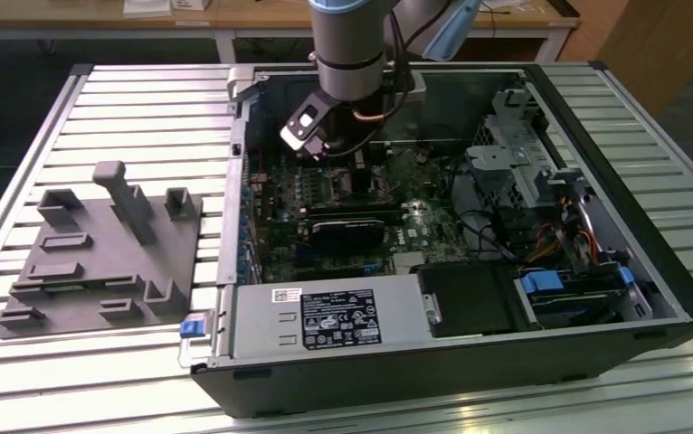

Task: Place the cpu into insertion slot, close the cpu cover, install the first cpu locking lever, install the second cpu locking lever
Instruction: 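Place the cpu into insertion slot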

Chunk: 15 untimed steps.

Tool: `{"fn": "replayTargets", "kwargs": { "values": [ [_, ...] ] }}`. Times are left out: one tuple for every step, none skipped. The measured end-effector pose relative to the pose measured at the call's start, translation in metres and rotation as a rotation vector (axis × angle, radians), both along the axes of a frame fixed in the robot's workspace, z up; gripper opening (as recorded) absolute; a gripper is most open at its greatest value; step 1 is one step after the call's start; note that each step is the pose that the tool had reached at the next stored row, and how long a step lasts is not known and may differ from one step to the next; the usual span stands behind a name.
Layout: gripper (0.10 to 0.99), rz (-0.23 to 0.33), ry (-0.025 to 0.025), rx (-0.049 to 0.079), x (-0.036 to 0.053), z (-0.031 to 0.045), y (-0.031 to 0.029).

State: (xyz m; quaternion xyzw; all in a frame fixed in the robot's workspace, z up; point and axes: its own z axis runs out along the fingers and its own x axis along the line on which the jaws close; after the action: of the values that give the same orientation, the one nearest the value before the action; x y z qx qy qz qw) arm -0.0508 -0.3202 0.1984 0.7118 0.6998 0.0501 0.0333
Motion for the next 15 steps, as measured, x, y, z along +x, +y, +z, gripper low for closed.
{"fn": "replayTargets", "kwargs": {
  "values": [
    [0.616, 0.0, 0.0, 0.0, 0.0, 0.0013, 0.0],
    [0.616, 0.0, -0.0001, 0.0, 0.0, 0.0027, 0.0],
    [0.616, 0.0, 0.0, 0.0, 0.0, 0.0041, 0.0],
    [0.616, 0.0, -0.0001, 0.0, 0.0, 0.0053, 0.0],
    [0.616, 0.0, -0.0001, 0.0, 0.0, 0.0062, 0.0],
    [0.616, 0.0, -0.0002, 0.0, 0.0, 0.0063, 0.0],
    [0.616, 0.0, -0.0002, 0.0, 0.0, 0.0063, 0.0],
    [0.616, 0.0, -0.0002, 0.0, 0.0, 0.0063, 0.0],
    [0.616, 0.0, -0.0002, 0.0, 0.0, 0.0063, 0.0],
    [0.616, 0.0, -0.0002, 0.0, 0.0, 0.0063, 0.0],
    [0.616, 0.0, -0.0002, 0.0, 0.0, 0.0063, 0.0],
    [0.616, 0.0, -0.0001, 0.0, 0.0, 0.0064, 0.0],
    [0.616, 0.0, -0.0001, 0.0, 0.0, 0.0064, 0.0],
    [0.6, 0.0, -0.0001, 0.0, 0.0, 0.0064, 0.0],
    [0.537, 0.0, -0.0001, 0.0, 0.0, 0.0064, 0.0]
  ]
}}
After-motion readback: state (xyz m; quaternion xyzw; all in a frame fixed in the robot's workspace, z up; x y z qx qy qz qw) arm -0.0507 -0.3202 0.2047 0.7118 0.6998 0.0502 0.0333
